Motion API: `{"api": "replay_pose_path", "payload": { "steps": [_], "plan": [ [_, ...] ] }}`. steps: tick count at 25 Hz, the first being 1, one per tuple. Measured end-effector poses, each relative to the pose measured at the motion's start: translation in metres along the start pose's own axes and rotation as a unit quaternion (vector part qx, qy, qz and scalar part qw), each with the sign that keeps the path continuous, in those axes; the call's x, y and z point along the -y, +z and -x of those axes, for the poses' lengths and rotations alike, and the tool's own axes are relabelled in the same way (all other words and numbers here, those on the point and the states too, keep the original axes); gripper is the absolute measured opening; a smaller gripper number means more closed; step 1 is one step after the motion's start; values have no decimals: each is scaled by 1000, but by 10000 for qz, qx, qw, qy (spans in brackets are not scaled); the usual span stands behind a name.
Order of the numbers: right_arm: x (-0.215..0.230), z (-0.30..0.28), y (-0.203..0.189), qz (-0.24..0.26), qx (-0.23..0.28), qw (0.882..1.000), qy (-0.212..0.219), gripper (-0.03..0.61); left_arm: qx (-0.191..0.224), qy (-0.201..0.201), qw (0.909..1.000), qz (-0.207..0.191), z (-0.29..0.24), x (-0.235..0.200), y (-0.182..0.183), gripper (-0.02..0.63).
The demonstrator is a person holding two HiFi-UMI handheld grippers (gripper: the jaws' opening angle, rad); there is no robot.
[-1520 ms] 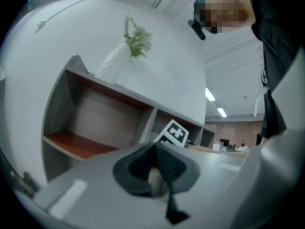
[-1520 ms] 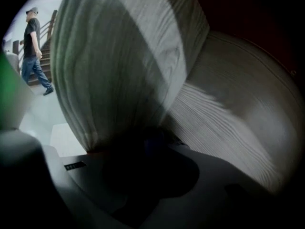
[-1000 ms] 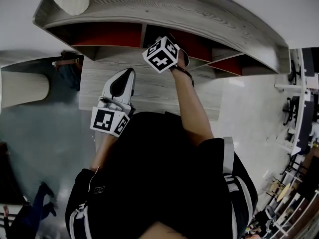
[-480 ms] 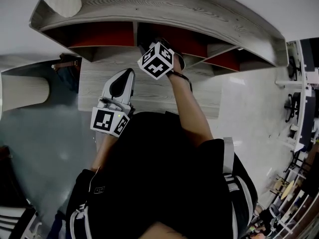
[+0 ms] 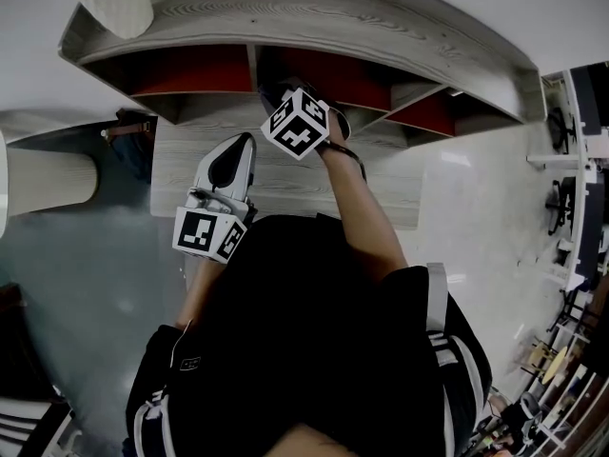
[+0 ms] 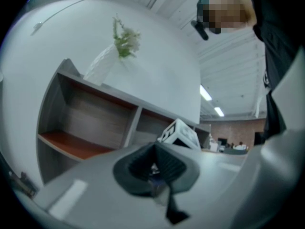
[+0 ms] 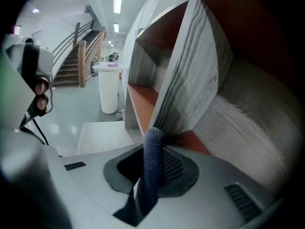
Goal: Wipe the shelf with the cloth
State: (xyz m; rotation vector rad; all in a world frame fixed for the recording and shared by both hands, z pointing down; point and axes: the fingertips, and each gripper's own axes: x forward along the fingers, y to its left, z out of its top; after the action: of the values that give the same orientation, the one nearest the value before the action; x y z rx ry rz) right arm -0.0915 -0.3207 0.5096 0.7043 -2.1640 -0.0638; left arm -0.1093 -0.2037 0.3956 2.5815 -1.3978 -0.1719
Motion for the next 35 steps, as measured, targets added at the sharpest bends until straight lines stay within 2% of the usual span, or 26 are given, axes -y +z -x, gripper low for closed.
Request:
{"api": "replay_pose_path", "payload": {
  "steps": [6, 9, 12, 18, 24, 29, 35],
  "plan": [
    [-22, 9, -15, -410, 78, 9980, 468, 54, 79, 123, 9999, -8, 1, -5, 5, 5],
    [-36, 12, -33, -628, 15, 9963, 578, 54, 57, 114, 9999, 7, -1, -1, 2, 5],
    [-45, 24, -41, -1035, 302, 9925, 570, 54, 27, 89, 10000, 15, -5, 2, -1, 5],
    [-33, 67, -35, -1835, 1362, 9735, 37, 54, -40, 10, 10000, 8, -12, 11, -5, 5],
    [-8, 119, -44, -2718, 2195, 9348, -638, 54, -112, -94, 9999, -61, -19, 31, -12, 4],
    [2, 153, -62, -2947, 2523, 9137, -1208, 54, -167, -178, 9996, -126, -24, 50, -19, 5],
    [-1, 179, -74, -2984, 2734, 9025, -1473, 54, -220, -211, 9994, -161, -26, 63, -25, 5]
  ]
}}
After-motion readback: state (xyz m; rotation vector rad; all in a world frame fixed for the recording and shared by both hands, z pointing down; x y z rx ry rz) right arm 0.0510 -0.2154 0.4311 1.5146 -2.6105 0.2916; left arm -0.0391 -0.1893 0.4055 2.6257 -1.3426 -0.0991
